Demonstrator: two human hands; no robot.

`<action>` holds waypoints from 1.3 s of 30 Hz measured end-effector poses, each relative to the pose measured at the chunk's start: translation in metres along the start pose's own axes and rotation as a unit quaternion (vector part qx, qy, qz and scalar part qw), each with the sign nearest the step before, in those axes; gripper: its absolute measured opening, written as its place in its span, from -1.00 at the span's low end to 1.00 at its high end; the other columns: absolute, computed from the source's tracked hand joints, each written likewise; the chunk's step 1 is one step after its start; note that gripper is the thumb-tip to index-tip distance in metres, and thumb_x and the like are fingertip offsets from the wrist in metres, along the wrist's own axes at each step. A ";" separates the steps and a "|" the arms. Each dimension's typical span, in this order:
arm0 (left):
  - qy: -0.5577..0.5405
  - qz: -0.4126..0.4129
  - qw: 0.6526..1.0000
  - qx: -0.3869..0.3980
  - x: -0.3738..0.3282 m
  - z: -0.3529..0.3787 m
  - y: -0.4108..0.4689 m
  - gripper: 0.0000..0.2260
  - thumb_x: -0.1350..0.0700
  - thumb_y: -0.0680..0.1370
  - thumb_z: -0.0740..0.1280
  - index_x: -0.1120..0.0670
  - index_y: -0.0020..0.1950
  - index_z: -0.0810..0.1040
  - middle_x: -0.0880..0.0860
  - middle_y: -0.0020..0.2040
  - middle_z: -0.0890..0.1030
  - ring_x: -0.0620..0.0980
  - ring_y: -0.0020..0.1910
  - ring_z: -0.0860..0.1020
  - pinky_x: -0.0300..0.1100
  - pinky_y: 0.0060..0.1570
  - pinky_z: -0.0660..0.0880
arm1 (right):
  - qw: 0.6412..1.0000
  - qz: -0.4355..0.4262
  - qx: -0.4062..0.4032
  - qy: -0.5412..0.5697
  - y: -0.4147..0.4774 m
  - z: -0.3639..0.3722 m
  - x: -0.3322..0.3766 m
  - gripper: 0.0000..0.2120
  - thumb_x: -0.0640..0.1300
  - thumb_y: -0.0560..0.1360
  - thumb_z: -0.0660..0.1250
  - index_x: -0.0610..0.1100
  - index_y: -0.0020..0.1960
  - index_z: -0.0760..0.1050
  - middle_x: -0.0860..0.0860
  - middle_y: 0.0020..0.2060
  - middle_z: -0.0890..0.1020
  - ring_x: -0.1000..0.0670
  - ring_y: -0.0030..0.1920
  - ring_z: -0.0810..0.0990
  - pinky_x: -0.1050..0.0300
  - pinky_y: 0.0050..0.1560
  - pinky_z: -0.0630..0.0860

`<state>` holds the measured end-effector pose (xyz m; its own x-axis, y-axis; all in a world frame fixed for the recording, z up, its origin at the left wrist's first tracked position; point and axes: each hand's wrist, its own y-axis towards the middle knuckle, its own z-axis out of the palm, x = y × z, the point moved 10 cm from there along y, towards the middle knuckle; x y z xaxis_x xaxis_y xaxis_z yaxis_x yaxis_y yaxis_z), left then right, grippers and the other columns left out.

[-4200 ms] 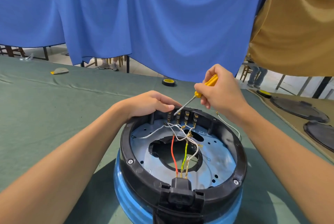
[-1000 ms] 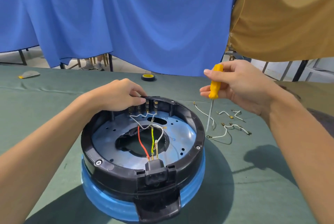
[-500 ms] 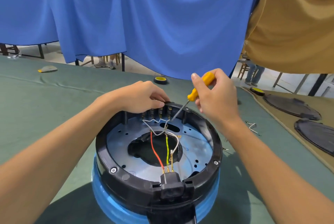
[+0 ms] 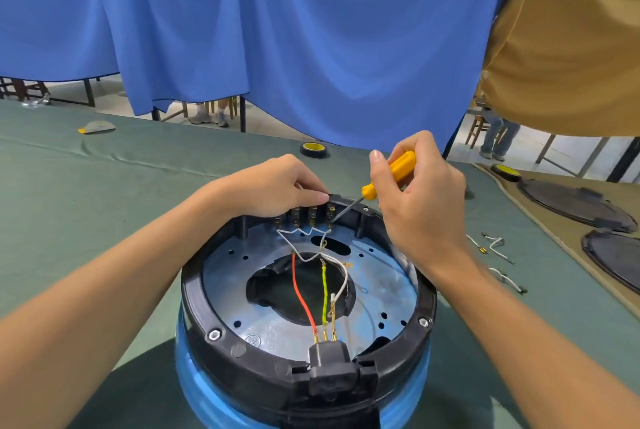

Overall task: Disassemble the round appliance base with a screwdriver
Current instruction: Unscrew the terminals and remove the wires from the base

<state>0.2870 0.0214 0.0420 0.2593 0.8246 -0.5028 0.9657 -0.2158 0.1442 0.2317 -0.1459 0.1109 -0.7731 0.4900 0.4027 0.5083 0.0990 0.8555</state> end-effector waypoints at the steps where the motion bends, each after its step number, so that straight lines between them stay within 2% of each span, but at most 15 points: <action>1: 0.012 0.000 1.000 -0.004 0.000 0.000 -0.001 -0.77 -0.04 0.60 0.29 -0.04 0.18 0.65 -0.33 -0.19 0.58 -0.32 -0.20 0.57 -0.37 -0.17 0.41 | 1.000 -0.005 0.002 -0.003 0.000 0.000 0.001 -0.76 -0.10 0.58 0.31 -0.22 -0.16 0.38 0.11 -0.46 0.39 0.08 -0.43 0.45 0.28 -0.43 0.34; 3: 0.027 0.001 1.000 -0.006 -0.001 0.000 -0.002 -0.76 -0.05 0.61 0.28 -0.04 0.19 0.64 -0.35 -0.19 0.54 -0.34 -0.15 0.55 -0.40 -0.15 0.40 | 1.000 -0.009 0.012 -0.004 -0.001 0.002 0.001 -0.76 -0.11 0.58 0.31 -0.25 -0.15 0.38 0.06 -0.45 0.42 0.03 -0.42 0.50 0.19 -0.42 0.38; 7: 0.037 0.003 0.999 -0.012 -0.001 0.000 -0.003 -0.77 -0.05 0.61 0.28 -0.05 0.19 0.64 -0.37 -0.22 0.51 -0.39 -0.20 0.51 -0.40 -0.17 0.37 | 0.999 0.023 0.036 -0.002 -0.003 0.004 -0.006 -0.77 -0.16 0.57 0.30 -0.28 -0.15 0.36 -0.11 -0.42 0.51 -0.15 -0.40 0.56 -0.12 -0.37 0.49; 11: 0.033 0.007 0.999 -0.019 0.000 -0.003 -0.003 -0.79 -0.04 0.61 0.29 -0.05 0.16 0.66 -0.42 -0.40 0.52 -0.43 -0.30 0.50 -0.39 -0.22 0.34 | 0.998 0.008 0.050 -0.047 -0.003 0.002 -0.005 -0.74 -0.17 0.53 0.32 -0.23 -0.26 0.32 -0.08 -0.49 0.46 -0.15 -0.41 0.50 -0.07 -0.35 0.42; 14: 0.033 0.008 0.999 -0.023 -0.001 -0.005 -0.003 -0.79 -0.04 0.61 0.29 -0.06 0.15 0.66 -0.45 -0.43 0.50 -0.38 -0.32 0.49 -0.40 -0.25 0.32 | 0.991 -0.007 0.090 -0.094 -0.001 0.006 -0.005 -0.71 -0.07 0.55 0.28 -0.18 -0.26 0.34 -0.09 -0.50 0.48 -0.20 -0.38 0.48 -0.12 -0.30 0.46; 17: 0.033 0.004 0.999 -0.020 -0.002 -0.005 -0.004 -0.79 -0.04 0.61 0.29 -0.08 0.15 0.67 -0.26 -0.35 0.61 -0.18 -0.34 0.47 -0.32 -0.25 0.38 | 0.988 0.016 0.114 -0.105 0.003 0.008 -0.013 -0.71 -0.01 0.53 0.28 -0.14 -0.28 0.40 -0.10 -0.46 0.54 -0.22 -0.33 0.46 -0.11 -0.24 0.47; 21: 0.028 0.003 1.000 -0.013 -0.003 -0.005 -0.006 -0.78 -0.05 0.61 0.29 -0.08 0.17 0.66 0.01 -0.14 0.70 -0.02 -0.25 0.49 -0.18 -0.12 0.47 | 0.982 0.059 0.135 -0.116 0.020 0.016 -0.024 -0.73 -0.10 0.44 0.33 -0.13 -0.38 0.36 0.01 -0.55 0.37 -0.17 -0.29 0.34 0.05 -0.30 0.29; 23: 0.036 0.007 0.999 -0.010 -0.003 -0.004 -0.005 -0.76 -0.06 0.61 0.27 -0.05 0.16 0.67 0.08 -0.10 0.69 0.00 -0.25 0.48 -0.20 -0.10 0.48 | 0.975 0.072 0.166 -0.129 0.032 0.026 -0.029 -0.73 -0.13 0.41 0.33 -0.14 -0.41 0.34 0.00 -0.55 0.34 -0.17 -0.27 0.32 0.09 -0.34 0.23; 26: 0.042 0.011 0.999 -0.011 -0.003 -0.003 -0.005 -0.74 -0.07 0.61 0.26 0.00 0.12 0.69 0.14 -0.17 0.65 -0.09 -0.38 0.33 -0.31 -0.31 0.38 | 0.961 0.092 0.222 -0.139 0.047 0.044 -0.036 -0.68 -0.14 0.40 0.34 -0.15 -0.45 0.31 -0.03 -0.53 0.31 -0.14 -0.25 0.29 0.12 -0.37 0.21; 29: 0.038 0.020 0.999 -0.019 -0.005 -0.004 -0.005 -0.77 -0.05 0.61 0.27 -0.05 0.15 0.67 0.16 -0.21 0.65 -0.13 -0.46 0.31 -0.43 -0.43 0.32 | 0.952 0.093 0.257 -0.138 0.056 0.056 -0.037 -0.66 -0.15 0.41 0.34 -0.16 -0.47 0.29 -0.03 -0.54 0.28 -0.06 -0.33 0.25 0.15 -0.42 0.18; 32: 0.043 0.029 0.998 -0.022 -0.006 -0.004 -0.005 -0.77 -0.03 0.62 0.27 -0.02 0.12 0.69 0.20 -0.26 0.61 -0.11 -0.46 0.28 -0.46 -0.39 0.33 | 0.957 0.069 0.243 -0.145 0.057 0.054 -0.032 -0.67 -0.15 0.41 0.33 -0.16 -0.46 0.30 -0.03 -0.55 0.29 -0.07 -0.34 0.25 0.15 -0.40 0.20; 34: 0.049 0.029 0.998 -0.024 -0.006 -0.003 -0.005 -0.76 -0.04 0.62 0.26 -0.02 0.12 0.69 0.14 -0.25 0.64 -0.10 -0.43 0.31 -0.42 -0.33 0.37 | 0.969 0.060 0.197 -0.139 0.051 0.041 -0.033 -0.69 -0.15 0.42 0.32 -0.16 -0.44 0.31 -0.03 -0.54 0.31 -0.09 -0.35 0.25 0.21 -0.38 0.24; 36: 0.052 0.026 0.998 -0.024 -0.004 -0.003 -0.005 -0.77 -0.05 0.62 0.26 -0.04 0.13 0.68 0.12 -0.19 0.67 -0.06 -0.36 0.39 -0.24 -0.20 0.46 | 0.982 0.059 0.131 -0.119 0.039 0.023 -0.037 -0.70 -0.15 0.42 0.32 -0.17 -0.43 0.32 0.00 -0.57 0.29 -0.04 -0.41 0.25 0.33 -0.40 0.21; 37: 0.052 0.025 0.998 -0.023 -0.004 -0.002 -0.004 -0.77 -0.05 0.62 0.26 -0.05 0.14 0.68 0.14 -0.14 0.68 -0.04 -0.34 0.42 -0.22 -0.15 0.48 | 0.987 0.058 0.103 -0.109 0.031 0.015 -0.038 -0.70 -0.14 0.43 0.32 -0.18 -0.42 0.33 0.02 -0.58 0.29 -0.03 -0.43 0.24 0.35 -0.38 0.20; 39: 0.053 0.022 0.998 -0.020 -0.004 -0.002 -0.004 -0.77 -0.05 0.62 0.26 -0.07 0.16 0.66 0.16 -0.02 0.68 0.00 -0.25 0.51 -0.16 0.00 0.53 | 0.991 0.058 0.070 -0.093 0.018 0.006 -0.039 -0.70 -0.07 0.42 0.27 -0.17 -0.41 0.32 0.05 -0.59 0.29 -0.03 -0.44 0.23 0.28 -0.32 0.22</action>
<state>0.2821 0.0200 0.0452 0.2970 0.8663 -0.4017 0.9516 -0.2338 0.1994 0.2730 -0.1584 0.1085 -0.6289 0.6558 0.4175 0.6480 0.1455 0.7476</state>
